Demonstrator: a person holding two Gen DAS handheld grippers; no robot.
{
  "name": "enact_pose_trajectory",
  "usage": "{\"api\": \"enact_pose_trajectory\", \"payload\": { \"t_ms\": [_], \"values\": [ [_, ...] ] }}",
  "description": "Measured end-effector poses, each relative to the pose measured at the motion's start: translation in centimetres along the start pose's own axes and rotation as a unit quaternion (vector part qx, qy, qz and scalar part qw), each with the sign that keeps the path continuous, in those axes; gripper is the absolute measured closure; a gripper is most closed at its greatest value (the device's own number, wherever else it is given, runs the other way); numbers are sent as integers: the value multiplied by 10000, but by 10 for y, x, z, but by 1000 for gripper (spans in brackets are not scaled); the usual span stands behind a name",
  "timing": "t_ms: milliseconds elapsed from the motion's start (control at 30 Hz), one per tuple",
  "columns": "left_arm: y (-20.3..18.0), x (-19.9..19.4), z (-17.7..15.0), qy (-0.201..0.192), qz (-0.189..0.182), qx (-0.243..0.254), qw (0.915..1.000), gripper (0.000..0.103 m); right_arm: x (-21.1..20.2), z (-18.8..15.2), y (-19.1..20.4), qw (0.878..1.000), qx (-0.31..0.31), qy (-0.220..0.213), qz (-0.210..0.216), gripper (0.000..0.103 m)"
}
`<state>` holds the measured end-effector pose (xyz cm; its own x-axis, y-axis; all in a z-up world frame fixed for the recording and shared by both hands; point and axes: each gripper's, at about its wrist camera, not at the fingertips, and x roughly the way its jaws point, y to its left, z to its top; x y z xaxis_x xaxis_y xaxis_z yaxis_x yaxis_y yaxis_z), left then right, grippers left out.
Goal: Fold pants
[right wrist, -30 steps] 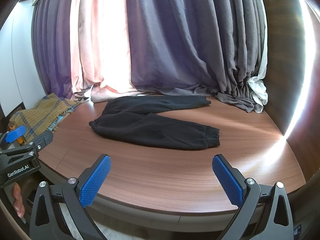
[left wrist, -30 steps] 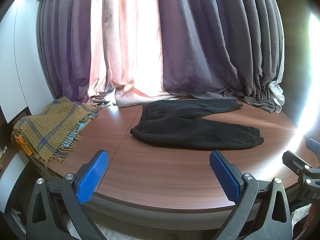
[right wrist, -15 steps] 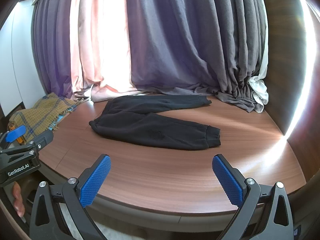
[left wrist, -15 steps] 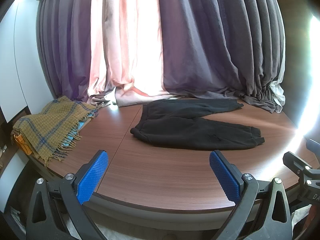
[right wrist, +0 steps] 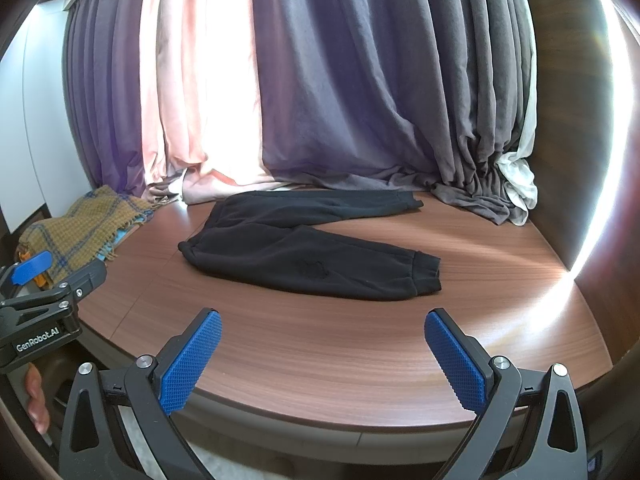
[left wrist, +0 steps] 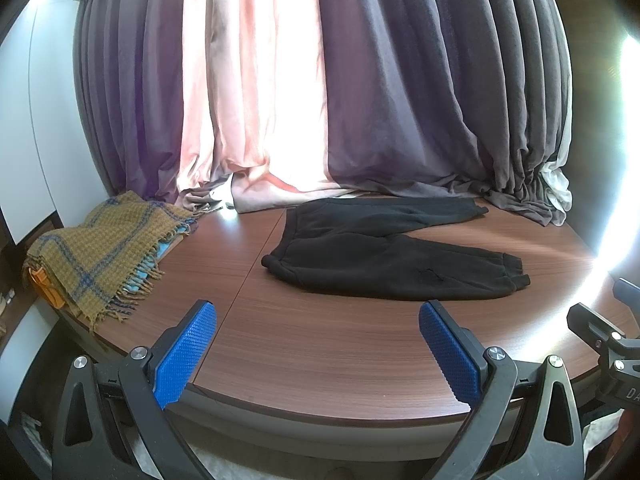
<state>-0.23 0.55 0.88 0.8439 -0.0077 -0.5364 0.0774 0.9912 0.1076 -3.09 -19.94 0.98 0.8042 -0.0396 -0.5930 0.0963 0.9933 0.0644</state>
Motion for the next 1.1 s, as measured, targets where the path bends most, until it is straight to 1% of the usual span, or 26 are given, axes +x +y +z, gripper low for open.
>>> {"api": "enact_pose_trajectory", "payload": {
  "t_ms": [533, 833, 1100],
  "values": [
    [9, 2, -4, 29, -7, -15, 10000, 0, 9, 0, 5, 9998, -81, 63, 144, 1],
    [15, 25, 4, 70, -61, 33, 10000, 0, 27, 7, 16, 9997, -114, 143, 167, 1],
    [35, 63, 22, 137, -118, 203, 9996, 0, 55, 21, 37, 9997, -42, 212, 92, 1]
  ]
}}
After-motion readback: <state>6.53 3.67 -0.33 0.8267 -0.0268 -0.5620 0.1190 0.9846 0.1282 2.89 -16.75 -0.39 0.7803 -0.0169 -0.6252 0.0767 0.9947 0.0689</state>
